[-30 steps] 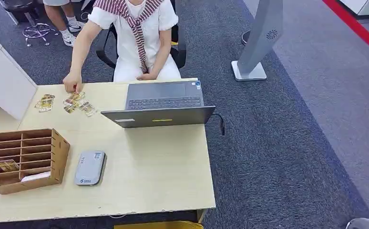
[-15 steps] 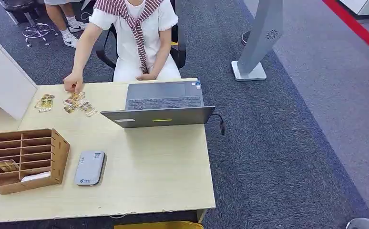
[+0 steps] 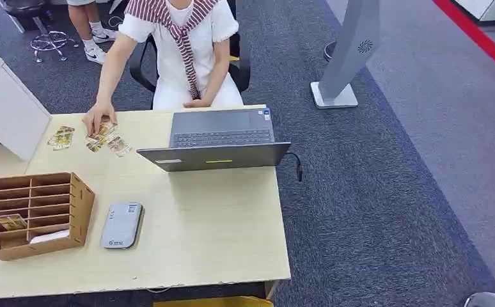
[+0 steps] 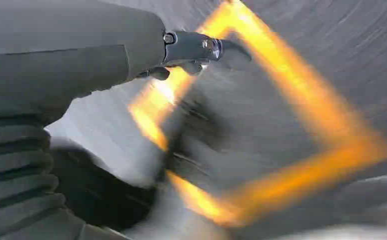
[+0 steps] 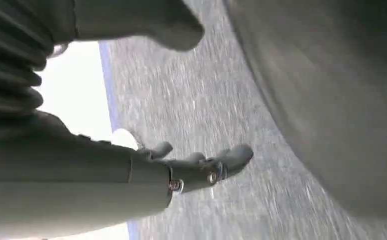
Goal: Pass the card to the sensor for recognition and then transmit it.
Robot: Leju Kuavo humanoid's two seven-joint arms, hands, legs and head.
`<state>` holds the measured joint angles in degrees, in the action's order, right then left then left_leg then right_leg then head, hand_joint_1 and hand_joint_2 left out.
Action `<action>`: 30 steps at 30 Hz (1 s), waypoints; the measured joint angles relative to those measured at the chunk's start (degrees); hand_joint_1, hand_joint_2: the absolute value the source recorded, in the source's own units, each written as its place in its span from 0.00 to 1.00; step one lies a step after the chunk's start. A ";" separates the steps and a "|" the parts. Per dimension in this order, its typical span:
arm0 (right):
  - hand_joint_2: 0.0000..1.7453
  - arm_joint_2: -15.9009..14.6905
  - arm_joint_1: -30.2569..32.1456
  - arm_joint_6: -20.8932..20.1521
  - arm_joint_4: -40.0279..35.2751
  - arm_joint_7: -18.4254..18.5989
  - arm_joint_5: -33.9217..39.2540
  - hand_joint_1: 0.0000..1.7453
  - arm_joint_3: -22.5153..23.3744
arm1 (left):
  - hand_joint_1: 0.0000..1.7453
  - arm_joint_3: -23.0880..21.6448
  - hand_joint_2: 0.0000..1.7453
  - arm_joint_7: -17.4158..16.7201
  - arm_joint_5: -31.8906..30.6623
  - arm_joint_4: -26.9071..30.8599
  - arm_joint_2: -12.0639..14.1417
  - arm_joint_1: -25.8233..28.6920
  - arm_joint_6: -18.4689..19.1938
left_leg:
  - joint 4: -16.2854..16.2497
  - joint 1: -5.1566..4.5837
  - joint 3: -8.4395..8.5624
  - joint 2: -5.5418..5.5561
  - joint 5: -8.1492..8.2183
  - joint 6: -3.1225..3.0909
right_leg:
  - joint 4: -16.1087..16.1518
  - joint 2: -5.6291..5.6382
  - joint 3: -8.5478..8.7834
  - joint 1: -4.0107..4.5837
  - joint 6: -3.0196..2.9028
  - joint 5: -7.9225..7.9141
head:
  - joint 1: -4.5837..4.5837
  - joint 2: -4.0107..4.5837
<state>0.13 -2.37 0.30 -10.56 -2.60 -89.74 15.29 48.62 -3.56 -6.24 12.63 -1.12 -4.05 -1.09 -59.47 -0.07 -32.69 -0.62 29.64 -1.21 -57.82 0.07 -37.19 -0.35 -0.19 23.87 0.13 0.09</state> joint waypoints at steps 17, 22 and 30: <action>0.00 0.74 -1.00 -0.48 -0.02 2.40 1.05 0.00 -4.21 | 0.00 -17.89 0.00 -0.72 -5.17 -0.39 -1.99 1.00 1.09 | 0.03 0.15 0.02 0.01 -0.01 0.03 | -0.03 0.00 0.01 0.14 -0.05 0.04 | 0.00 -0.02; 0.00 0.72 -1.00 -0.48 -0.02 2.43 1.05 0.00 -4.21 | 0.00 -18.56 0.00 -0.72 -5.19 -0.39 -2.01 1.04 1.09 | 0.03 0.15 0.02 0.01 -0.01 0.03 | -0.03 0.00 0.01 0.14 -0.05 0.04 | -0.02 -0.02; 1.00 0.72 -0.99 -0.30 -0.02 2.49 0.76 0.00 -4.65 | 0.00 -19.13 0.00 -0.59 -6.21 -0.39 -2.01 1.21 1.16 | 0.03 0.15 0.03 0.01 -0.01 0.03 | -0.03 0.00 0.00 0.14 -0.06 0.04 | -0.02 -0.02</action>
<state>0.85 -3.36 0.00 -10.58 -0.11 -88.98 10.65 29.49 -4.15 -12.46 12.24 -3.13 -2.84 0.07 -59.45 0.08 -32.67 -0.61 29.63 -1.18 -57.85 0.07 -37.19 -0.21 -0.24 23.91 0.11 0.07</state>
